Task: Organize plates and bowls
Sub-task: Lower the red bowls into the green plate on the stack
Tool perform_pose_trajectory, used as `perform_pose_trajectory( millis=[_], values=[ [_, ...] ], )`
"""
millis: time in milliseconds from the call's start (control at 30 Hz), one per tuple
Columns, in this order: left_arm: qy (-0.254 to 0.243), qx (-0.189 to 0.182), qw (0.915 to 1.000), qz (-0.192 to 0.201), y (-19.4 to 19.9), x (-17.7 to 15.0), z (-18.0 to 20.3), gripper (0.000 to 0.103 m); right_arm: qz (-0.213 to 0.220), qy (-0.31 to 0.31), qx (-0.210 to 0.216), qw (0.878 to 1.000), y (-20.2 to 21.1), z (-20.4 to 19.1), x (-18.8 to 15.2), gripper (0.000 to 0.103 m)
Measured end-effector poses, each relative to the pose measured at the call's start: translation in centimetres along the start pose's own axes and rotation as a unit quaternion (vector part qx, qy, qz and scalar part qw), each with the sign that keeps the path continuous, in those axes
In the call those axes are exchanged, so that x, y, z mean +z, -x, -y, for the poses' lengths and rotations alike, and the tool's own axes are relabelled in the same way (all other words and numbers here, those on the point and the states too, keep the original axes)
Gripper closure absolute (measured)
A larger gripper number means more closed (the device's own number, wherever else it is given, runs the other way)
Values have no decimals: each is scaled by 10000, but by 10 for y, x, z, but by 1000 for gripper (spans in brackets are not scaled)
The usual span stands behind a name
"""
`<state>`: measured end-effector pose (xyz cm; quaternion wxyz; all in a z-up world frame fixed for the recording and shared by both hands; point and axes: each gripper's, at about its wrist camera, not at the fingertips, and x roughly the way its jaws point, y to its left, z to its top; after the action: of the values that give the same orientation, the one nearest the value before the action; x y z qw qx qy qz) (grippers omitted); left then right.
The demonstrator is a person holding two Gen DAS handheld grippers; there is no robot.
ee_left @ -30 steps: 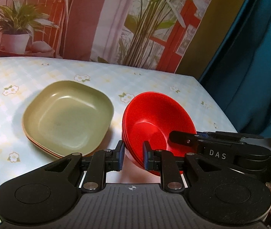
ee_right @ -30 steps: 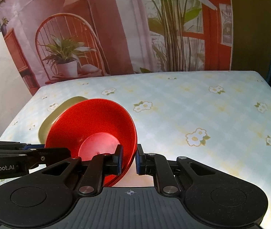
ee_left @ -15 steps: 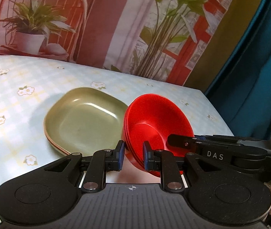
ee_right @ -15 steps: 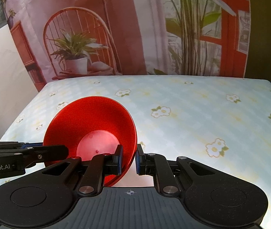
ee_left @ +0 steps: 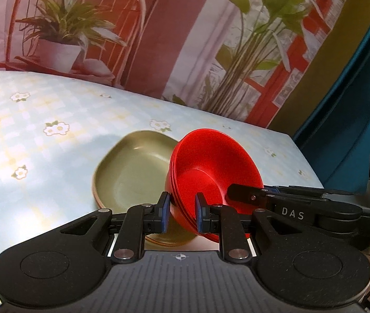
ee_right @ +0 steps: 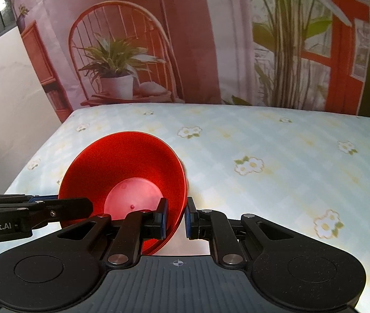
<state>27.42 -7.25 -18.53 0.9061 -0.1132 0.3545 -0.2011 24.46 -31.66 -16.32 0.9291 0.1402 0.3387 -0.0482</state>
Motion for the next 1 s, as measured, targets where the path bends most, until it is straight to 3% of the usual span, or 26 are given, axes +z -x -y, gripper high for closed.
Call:
perform_pose_trajectory(
  millis=[1000],
  values=[
    [276, 358, 9986, -274, -23, 9, -38, 82, -438, 45, 89, 9990, -61, -26, 15, 91]
  ],
)
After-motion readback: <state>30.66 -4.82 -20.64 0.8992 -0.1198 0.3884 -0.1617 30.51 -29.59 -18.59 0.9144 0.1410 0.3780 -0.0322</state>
